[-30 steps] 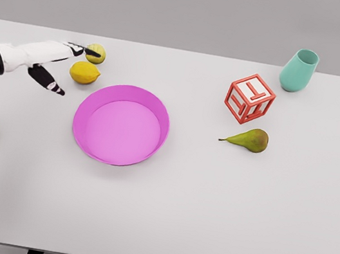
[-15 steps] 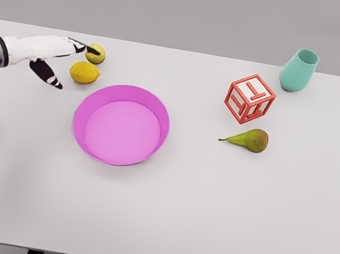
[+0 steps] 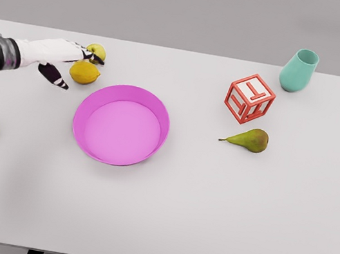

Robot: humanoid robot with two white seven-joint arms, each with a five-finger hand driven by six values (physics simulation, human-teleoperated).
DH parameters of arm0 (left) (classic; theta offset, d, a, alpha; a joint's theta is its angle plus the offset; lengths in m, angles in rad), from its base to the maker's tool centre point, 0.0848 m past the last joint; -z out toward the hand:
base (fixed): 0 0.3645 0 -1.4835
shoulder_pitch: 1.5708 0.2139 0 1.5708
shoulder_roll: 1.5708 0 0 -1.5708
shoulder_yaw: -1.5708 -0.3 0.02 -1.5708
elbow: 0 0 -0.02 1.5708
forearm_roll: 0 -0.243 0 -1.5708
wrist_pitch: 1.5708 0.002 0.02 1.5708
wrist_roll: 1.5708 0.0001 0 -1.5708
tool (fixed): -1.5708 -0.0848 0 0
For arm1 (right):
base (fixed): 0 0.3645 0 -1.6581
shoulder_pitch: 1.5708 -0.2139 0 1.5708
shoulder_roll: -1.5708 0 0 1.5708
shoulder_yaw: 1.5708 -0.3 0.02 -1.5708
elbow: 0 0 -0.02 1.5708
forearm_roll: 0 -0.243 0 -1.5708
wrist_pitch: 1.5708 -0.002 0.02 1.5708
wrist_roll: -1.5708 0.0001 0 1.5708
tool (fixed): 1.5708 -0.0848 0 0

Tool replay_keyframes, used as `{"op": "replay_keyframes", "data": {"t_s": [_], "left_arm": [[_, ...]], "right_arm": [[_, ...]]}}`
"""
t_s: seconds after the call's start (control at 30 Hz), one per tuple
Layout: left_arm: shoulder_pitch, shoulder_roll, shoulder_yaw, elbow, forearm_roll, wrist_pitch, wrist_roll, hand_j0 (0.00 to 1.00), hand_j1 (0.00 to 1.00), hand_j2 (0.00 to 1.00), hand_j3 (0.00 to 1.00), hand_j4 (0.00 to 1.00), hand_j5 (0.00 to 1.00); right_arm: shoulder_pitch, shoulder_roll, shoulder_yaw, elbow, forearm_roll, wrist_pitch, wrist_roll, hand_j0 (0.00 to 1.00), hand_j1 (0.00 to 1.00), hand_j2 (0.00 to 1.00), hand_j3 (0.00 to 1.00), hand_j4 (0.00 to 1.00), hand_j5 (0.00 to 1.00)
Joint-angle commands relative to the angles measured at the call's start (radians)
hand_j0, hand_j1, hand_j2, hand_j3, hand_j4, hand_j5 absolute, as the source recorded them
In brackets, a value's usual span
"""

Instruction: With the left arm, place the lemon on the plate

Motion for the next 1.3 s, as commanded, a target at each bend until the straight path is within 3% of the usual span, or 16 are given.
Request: {"op": "replay_keyframes", "data": {"t_s": [0.0,0.23,0.37,0.73,1.27], "left_arm": [[-0.002,-0.001,0.004,-0.001,-0.003,0.003,0.000,0.90,0.90,0.90,0.90,0.90,0.90],[-0.006,-0.007,0.010,0.005,-0.003,0.003,0.000,0.90,0.90,0.90,0.90,0.90,0.90],[-0.035,-0.007,0.009,0.097,-0.003,0.003,0.000,0.89,0.89,0.89,0.89,0.89,0.89],[-0.075,-0.044,0.006,0.194,-0.003,0.003,0.000,0.89,0.89,0.89,0.89,0.89,0.89],[-0.075,-0.058,0.009,0.197,-0.003,0.003,0.000,0.79,0.79,0.79,0.79,0.79,0.79]], "right_arm": [[0.000,0.000,0.000,-0.001,0.000,0.000,0.000,1.00,1.00,1.00,1.00,1.00,1.00],[0.000,0.000,0.000,0.001,0.000,0.000,0.000,1.00,1.00,1.00,1.00,1.00,1.00],[0.000,0.000,0.000,0.001,0.000,0.000,0.000,1.00,1.00,1.00,1.00,1.00,1.00],[0.000,0.000,0.000,0.001,0.000,0.000,0.000,1.00,1.00,1.00,1.00,1.00,1.00],[0.000,0.000,0.000,0.001,0.000,0.000,0.000,1.00,1.00,1.00,1.00,1.00,1.00]]}}
